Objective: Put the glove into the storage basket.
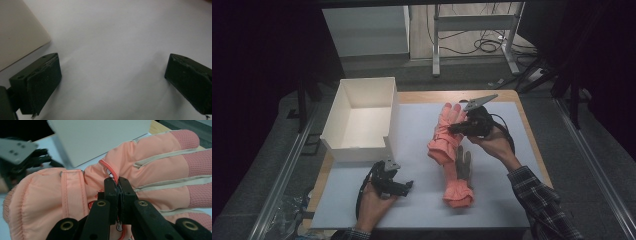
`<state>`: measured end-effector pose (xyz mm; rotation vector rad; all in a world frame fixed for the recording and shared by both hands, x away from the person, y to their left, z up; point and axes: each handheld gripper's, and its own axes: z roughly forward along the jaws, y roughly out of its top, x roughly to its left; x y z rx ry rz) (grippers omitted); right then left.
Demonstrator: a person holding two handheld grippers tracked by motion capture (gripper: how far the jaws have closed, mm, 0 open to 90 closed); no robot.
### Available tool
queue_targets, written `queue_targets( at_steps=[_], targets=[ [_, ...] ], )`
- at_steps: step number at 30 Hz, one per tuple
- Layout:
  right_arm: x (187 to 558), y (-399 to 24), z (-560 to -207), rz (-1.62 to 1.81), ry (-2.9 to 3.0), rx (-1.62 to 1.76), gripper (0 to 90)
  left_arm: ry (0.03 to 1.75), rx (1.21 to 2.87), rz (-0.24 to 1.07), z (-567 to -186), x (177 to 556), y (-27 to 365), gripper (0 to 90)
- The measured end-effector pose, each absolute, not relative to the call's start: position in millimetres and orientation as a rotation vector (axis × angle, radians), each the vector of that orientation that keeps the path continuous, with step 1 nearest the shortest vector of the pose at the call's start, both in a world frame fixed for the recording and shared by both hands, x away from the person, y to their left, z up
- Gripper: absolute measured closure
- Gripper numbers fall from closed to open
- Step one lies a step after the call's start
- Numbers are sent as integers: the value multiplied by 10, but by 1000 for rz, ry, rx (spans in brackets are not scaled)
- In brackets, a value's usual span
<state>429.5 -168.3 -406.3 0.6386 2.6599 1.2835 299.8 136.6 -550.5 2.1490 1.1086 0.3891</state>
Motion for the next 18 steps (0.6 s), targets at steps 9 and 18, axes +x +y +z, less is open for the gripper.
queue_targets(
  at_steps=[9, 18],
  targets=[
    [3937, -1894, -4049, 1271, 2724, 499, 865, 1114, 2137, 391, -5509, 2998, 1359, 6],
    [3679, -1957, -4165, 1233, 2826, 357, 863, 1114, 2136, 390, -5508, 2998, 1359, 6]
  ],
)
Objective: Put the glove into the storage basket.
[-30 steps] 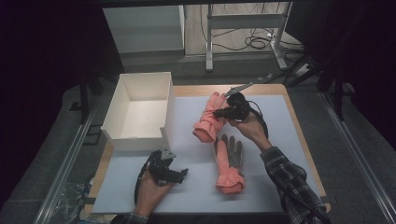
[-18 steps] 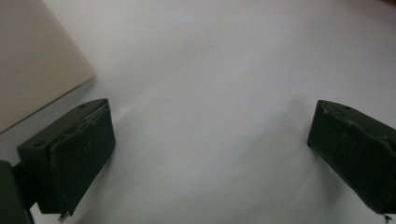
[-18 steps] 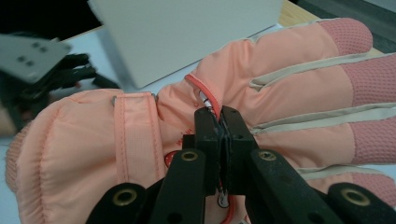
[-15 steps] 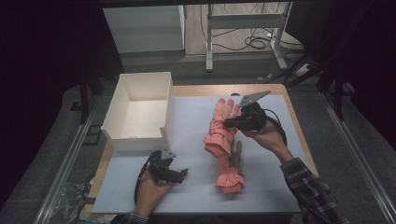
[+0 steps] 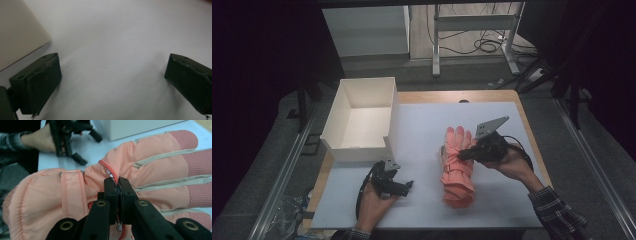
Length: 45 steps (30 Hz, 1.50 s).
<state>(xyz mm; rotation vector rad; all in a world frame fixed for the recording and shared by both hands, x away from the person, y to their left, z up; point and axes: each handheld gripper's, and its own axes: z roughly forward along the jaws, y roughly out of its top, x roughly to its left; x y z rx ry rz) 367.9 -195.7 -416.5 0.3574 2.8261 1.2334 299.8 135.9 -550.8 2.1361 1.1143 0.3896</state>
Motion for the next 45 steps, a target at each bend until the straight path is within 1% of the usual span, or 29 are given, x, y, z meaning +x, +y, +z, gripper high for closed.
queue_targets(
  at_steps=[10, 14, 20, 22, 28, 41, 45],
  targets=[
    [3750, -1922, -4407, 1194, 2906, 256, 856, 1114, 2135, 390, -5509, 2998, 1359, 6],
    [3788, -1898, -4479, 1171, 2917, 231, 840, 1114, 2135, 390, -5509, 2998, 1359, 6],
    [3813, -1914, -4546, 1152, 2916, 243, 765, 1114, 2135, 390, -5509, 2997, 1358, 6],
    [3805, -1927, -4538, 1160, 2904, 249, 724, 1114, 2136, 390, -5509, 2997, 1358, 7],
    [3779, -1963, -4482, 1188, 2875, 264, 663, 1114, 2136, 390, -5509, 2998, 1359, 7],
    [3752, -2115, -4400, 1219, 2794, 396, 567, 1114, 2137, 390, -5509, 2997, 1359, 6],
    [3721, -2191, -4427, 1226, 2753, 464, 561, 1114, 2137, 390, -5509, 2997, 1359, 6]
  ],
)
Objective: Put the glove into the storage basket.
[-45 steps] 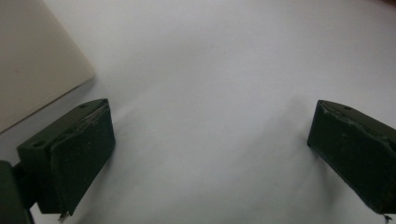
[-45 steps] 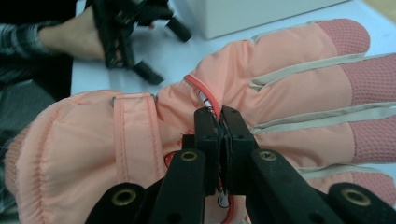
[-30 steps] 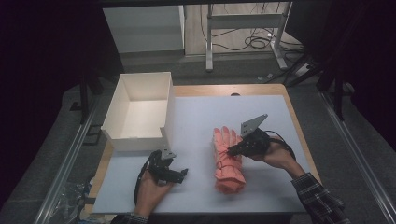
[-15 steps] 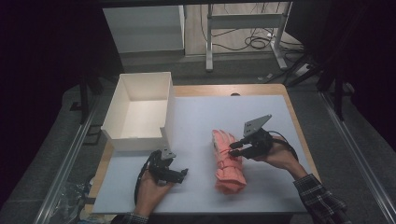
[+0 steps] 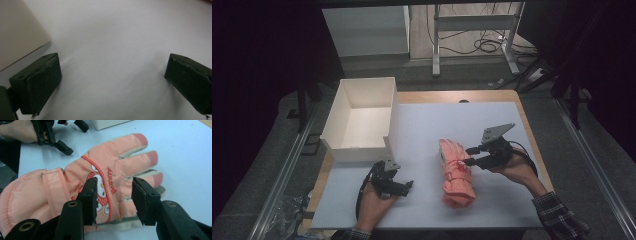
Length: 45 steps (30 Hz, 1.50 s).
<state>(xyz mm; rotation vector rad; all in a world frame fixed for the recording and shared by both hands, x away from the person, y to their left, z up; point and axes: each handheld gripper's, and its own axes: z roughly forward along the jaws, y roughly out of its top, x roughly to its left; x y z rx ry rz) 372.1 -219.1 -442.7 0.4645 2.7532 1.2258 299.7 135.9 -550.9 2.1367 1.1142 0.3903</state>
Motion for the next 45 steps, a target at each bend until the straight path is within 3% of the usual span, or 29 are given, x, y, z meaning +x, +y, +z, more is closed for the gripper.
queue_targets(
  at_steps=[6, 16, 20, 34, 45],
  targets=[
    [3659, -2364, -4499, 1266, 2700, 566, 607, 1112, 2141, 390, -5508, 2998, 1360, 7],
    [3470, -2550, -4771, 1279, 2690, 660, 841, 1115, 2139, 389, -5508, 2996, 1360, 7],
    [3367, -2592, -4899, 1290, 2693, 699, 889, 1115, 2139, 389, -5508, 2996, 1360, 7],
    [2979, -2595, -5188, 1319, 2730, 723, 890, 1115, 2139, 389, -5508, 2996, 1360, 7],
    [2911, -2461, -5287, 1322, 2761, 719, 890, 1115, 2140, 389, -5508, 2996, 1360, 7]
  ],
)
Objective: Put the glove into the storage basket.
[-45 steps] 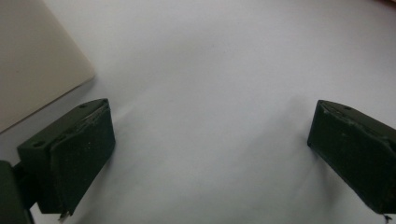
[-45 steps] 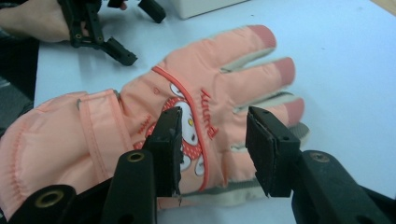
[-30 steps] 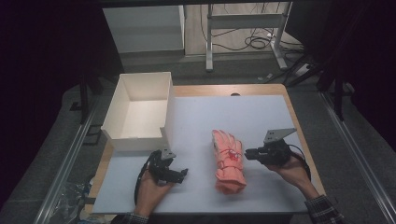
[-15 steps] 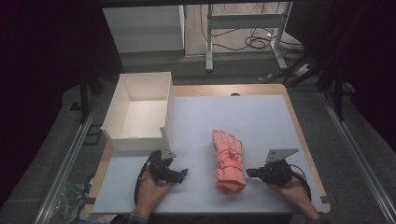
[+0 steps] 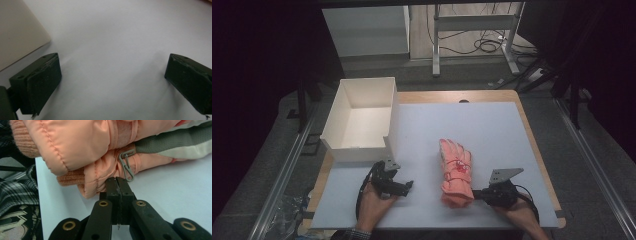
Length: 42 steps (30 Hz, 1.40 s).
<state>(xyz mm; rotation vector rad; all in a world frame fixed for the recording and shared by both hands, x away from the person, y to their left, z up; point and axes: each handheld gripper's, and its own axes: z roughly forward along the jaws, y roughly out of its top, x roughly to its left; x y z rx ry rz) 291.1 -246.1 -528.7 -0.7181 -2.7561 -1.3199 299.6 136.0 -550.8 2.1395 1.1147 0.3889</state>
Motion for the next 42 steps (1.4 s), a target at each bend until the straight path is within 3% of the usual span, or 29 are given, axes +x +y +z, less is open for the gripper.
queue_targets(
  at_steps=[42],
  targets=[
    [3027, -1559, -5348, -1279, -2868, -647, 883, 1112, 2143, 389, -5507, 2997, 1363, 7]
  ],
)
